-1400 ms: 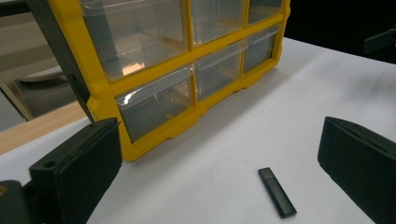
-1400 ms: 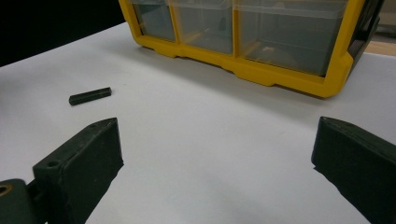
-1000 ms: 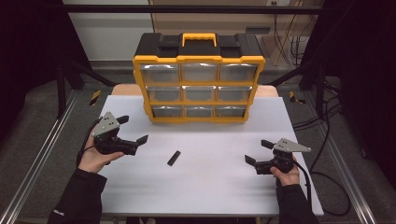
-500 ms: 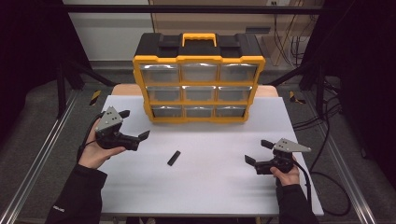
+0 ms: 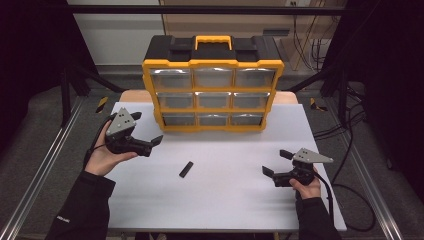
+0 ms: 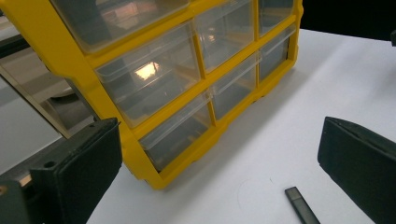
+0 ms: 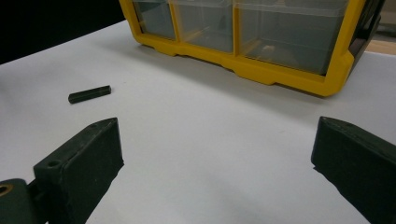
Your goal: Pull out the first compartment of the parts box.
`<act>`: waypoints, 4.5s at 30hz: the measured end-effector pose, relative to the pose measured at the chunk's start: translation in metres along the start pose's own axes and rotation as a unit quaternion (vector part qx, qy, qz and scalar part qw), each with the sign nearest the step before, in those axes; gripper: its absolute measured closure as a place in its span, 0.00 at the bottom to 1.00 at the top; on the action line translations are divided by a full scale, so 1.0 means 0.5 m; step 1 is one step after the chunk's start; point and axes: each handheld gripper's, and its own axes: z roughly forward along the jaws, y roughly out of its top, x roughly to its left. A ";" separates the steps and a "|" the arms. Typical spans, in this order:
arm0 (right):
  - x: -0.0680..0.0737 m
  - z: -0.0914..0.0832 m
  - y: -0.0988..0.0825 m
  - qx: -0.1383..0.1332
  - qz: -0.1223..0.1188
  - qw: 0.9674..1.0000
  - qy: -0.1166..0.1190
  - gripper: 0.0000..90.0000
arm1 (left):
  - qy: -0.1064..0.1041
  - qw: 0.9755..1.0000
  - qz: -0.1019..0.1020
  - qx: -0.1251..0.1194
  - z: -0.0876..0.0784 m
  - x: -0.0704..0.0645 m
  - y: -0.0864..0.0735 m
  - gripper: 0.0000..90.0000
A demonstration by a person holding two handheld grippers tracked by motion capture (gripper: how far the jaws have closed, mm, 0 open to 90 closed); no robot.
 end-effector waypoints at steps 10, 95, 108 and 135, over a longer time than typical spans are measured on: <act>0.000 0.000 0.000 0.001 0.001 1.000 0.000 0.02 | 0.005 1.000 0.017 0.006 0.002 0.001 0.021 0.00; -0.001 0.003 -0.002 0.009 -0.004 1.000 -0.004 0.03 | 0.082 0.964 0.250 0.043 0.078 0.016 0.165 0.02; -0.001 0.003 -0.002 0.008 -0.005 1.000 -0.005 0.03 | 0.102 0.951 0.286 0.055 0.101 0.026 0.177 0.02; -0.001 0.003 -0.002 0.009 -0.005 1.000 -0.005 0.03 | 0.129 0.916 0.375 0.066 0.141 0.036 0.177 0.07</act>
